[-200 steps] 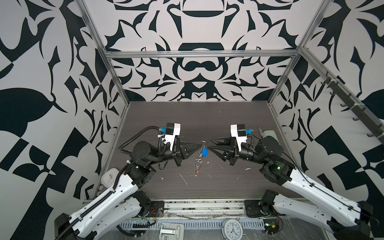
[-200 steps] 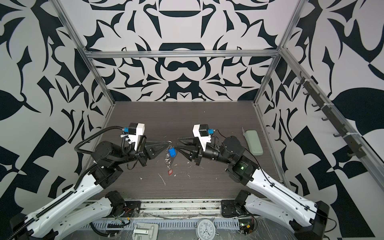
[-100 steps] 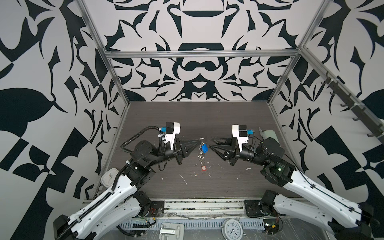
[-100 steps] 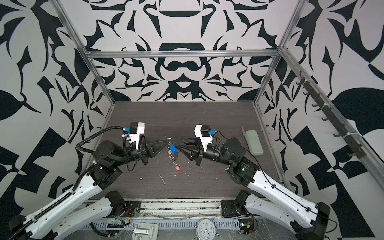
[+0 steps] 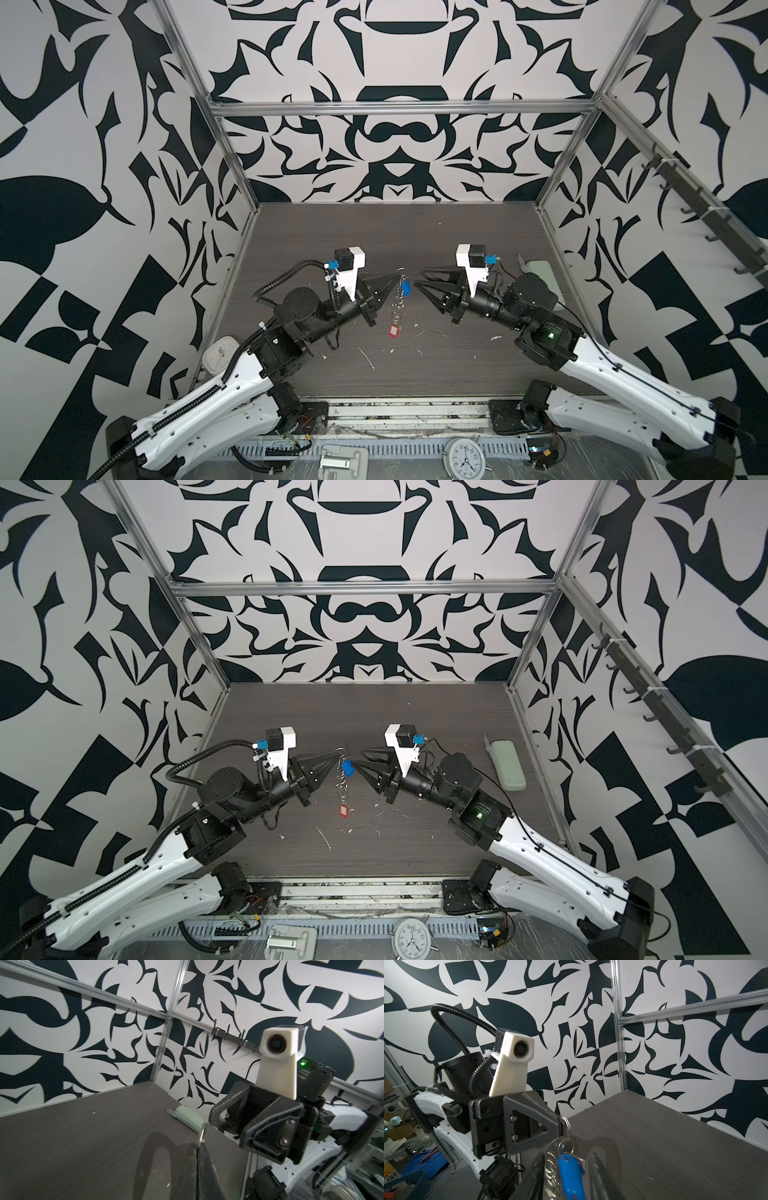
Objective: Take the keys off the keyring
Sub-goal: 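Bring the right gripper back toward the left gripper's plate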
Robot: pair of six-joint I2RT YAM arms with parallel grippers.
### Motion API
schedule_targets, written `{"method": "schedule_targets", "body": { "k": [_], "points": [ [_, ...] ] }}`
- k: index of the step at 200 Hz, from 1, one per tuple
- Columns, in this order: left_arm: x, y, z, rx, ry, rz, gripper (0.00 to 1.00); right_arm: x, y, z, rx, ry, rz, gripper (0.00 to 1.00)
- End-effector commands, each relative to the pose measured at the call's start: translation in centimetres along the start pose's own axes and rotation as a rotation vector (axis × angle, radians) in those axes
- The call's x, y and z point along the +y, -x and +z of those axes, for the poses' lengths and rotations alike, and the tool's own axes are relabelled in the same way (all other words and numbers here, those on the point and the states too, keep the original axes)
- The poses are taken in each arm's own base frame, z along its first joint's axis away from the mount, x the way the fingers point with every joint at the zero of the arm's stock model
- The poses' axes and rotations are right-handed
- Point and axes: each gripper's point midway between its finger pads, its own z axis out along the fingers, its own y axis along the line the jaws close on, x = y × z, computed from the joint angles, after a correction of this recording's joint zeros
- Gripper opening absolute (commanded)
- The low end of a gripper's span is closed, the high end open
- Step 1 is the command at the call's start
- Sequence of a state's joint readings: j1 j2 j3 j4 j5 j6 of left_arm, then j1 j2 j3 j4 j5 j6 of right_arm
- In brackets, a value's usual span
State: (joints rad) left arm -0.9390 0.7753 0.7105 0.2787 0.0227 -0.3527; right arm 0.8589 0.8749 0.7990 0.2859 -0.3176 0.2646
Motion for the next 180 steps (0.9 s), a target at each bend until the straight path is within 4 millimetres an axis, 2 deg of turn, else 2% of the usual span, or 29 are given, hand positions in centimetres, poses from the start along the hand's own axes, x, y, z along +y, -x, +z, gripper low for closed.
{"method": "schedule_targets", "body": {
  "k": [1,44,94,123,149,180],
  "points": [
    [1.2,1.7,0.0,-0.057,0.124,0.089,0.0,-0.5,1.0,-0.4,-0.045,-0.046,-0.019,0.37],
    [1.4,0.5,1.1,-0.035,0.221,0.19,0.0,-2.3,0.4,-0.9,-0.059,-0.143,-0.007,0.34],
    [1.5,0.0,1.6,-0.026,0.255,0.254,0.0,-2.4,-0.5,-0.8,0.016,-0.151,-0.037,0.33],
    [1.6,-0.3,1.6,-0.022,0.253,0.26,0.0,-2.6,0.3,-1.4,0.036,-0.174,-0.093,0.34],
    [1.4,-0.6,1.7,-0.01,0.24,0.261,0.0,-2.5,0.4,-1.1,0.089,-0.121,-0.11,0.36],
    [0.7,-0.9,1.4,0.008,0.194,0.251,0.0,-3.0,0.5,-0.8,0.098,0.032,-0.008,0.38]
  ]
}}
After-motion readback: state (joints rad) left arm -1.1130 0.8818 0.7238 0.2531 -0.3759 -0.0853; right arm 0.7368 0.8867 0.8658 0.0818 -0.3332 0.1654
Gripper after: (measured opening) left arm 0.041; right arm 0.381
